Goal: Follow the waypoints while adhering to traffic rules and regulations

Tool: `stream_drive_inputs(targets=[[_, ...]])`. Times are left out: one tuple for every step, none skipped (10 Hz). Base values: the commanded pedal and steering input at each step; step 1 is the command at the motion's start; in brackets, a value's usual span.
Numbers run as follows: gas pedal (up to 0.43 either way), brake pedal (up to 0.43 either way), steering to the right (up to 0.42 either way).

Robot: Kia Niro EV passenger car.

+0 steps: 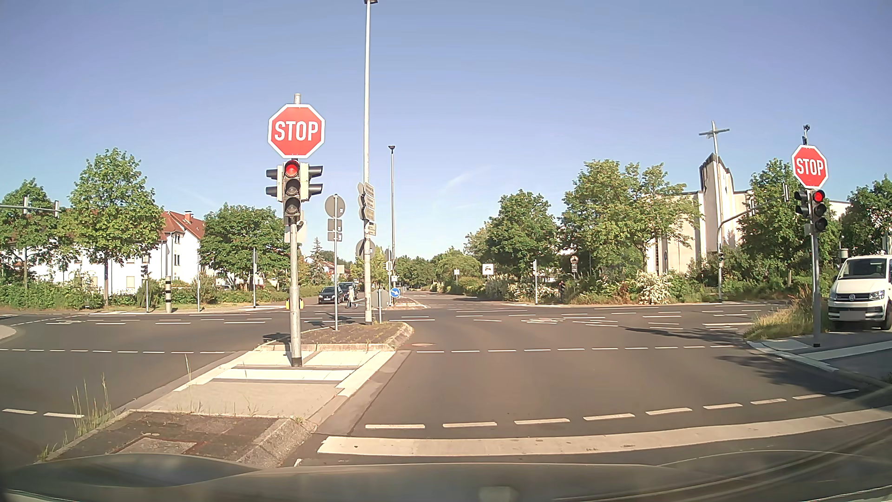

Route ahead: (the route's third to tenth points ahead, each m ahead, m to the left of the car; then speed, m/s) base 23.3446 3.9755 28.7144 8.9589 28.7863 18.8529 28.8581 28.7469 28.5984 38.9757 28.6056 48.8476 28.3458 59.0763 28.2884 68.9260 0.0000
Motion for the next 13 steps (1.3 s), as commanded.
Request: stream_drive_inputs(targets=[[0.000,0.311,0.012],[0.000,0.311,0.012],[0.000,0.311,0.012],[0.000,0.311,0.012],[0.000,0.311,0.012],[0.000,0.311,0.012],[0.000,0.311,0.012],[0.000,0.311,0.012],[0.000,0.311,0.012],[0.000,0.311,0.012],[0.000,0.311,0.012],[0.000,0.311,0.012],[0.000,0.311,0.012]])
